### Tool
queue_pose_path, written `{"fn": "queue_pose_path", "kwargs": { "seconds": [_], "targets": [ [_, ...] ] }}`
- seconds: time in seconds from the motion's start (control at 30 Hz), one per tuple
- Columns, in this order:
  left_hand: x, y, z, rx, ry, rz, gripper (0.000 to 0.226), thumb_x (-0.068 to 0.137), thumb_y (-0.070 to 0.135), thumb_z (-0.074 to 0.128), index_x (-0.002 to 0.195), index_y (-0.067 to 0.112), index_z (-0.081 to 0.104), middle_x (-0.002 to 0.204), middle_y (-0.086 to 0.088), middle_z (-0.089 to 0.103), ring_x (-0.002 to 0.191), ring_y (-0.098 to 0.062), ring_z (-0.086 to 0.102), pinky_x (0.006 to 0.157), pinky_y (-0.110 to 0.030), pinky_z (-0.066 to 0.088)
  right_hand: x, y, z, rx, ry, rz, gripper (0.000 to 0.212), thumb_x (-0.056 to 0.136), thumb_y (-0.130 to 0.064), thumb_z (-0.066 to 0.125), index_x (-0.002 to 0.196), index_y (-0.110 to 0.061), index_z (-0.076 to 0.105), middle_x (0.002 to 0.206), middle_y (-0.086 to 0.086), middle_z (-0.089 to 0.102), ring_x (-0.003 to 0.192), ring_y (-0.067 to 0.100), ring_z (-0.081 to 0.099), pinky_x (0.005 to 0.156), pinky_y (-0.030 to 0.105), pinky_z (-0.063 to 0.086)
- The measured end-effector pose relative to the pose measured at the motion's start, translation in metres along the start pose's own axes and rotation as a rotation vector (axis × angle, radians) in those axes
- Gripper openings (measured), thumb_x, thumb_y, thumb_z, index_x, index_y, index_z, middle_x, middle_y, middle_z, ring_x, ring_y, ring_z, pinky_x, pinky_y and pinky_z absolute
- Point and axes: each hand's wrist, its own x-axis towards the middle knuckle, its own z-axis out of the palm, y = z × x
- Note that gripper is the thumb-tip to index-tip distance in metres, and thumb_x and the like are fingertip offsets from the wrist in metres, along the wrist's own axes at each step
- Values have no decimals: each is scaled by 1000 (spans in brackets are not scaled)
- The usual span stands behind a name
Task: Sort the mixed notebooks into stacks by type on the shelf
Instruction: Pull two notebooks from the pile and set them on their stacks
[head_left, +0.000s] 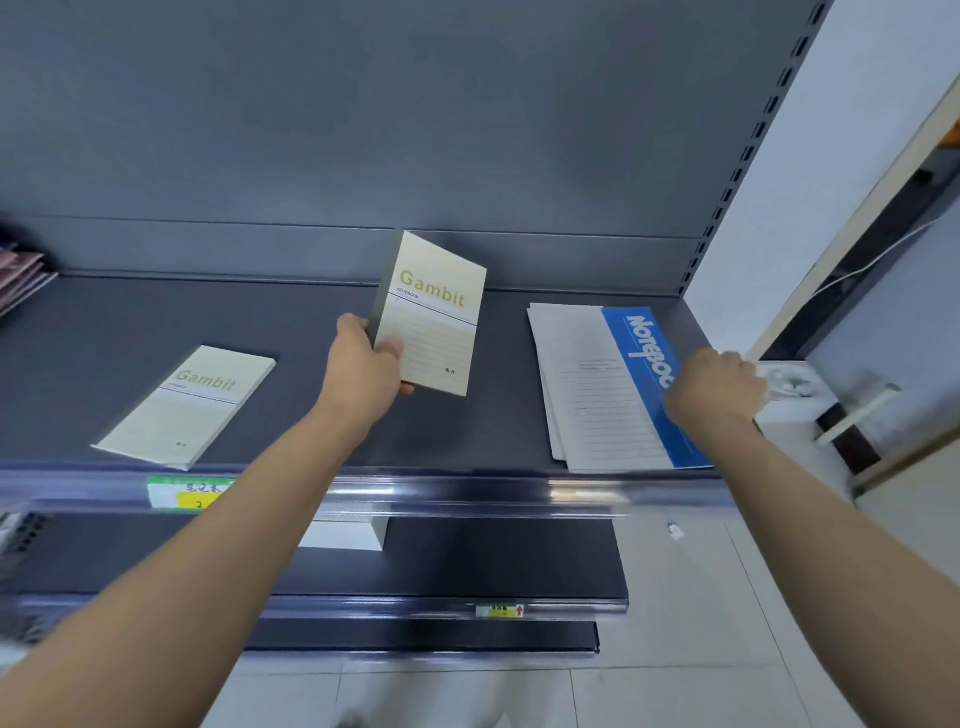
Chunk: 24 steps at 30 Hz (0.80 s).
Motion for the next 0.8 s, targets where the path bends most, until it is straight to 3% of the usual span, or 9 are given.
{"fn": "queue_pose_path", "kwargs": {
  "seconds": [0.1,0.37,0.43,0.57,0.73,0.8],
  "targets": [
    [1,-4,-10,9,14,-8,11,99,14,42,107,10,35,108,-3,52,84,-24,62,42,-10,46,-3,-30,-13,57,104,-175,30,86,-13,53,112,2,51,116,21,53,109,37,48,89,41,39],
    [20,-34,-88,27,71,-40,12,98,13,45,107,10,37,104,-5,52,85,-22,57,59,-24,47,-53,-157,-63,324,225,-611,31,92,-20,53,118,-4,53,118,18,54,111,36,45,91,39,35],
    [29,-48,-117,50,94,-63,11,97,11,45,105,9,37,100,-5,50,87,-20,51,61,-25,43,-71,-191,-68,361,240,-658,31,92,-21,53,118,-5,54,118,16,55,111,34,45,91,39,34],
    [52,-79,-174,133,79,-169,12,94,10,46,103,7,38,99,-8,49,82,-21,47,50,-24,34,-107,-256,-66,400,217,-711,28,92,-21,53,115,-6,55,116,14,56,108,33,46,91,38,36],
    [77,-112,-205,227,-61,-292,34,92,11,50,122,-4,41,115,-17,54,89,-29,53,73,-34,45,-139,-310,-58,393,193,-689,25,92,-20,52,113,-6,56,113,13,57,106,31,46,91,38,35],
    [82,-121,-208,270,-115,-313,33,93,13,51,120,-4,44,114,-16,56,88,-28,53,71,-31,43,-147,-320,-56,376,179,-664,26,93,-21,51,114,-7,55,113,13,56,106,31,46,91,38,35]
  ]
}}
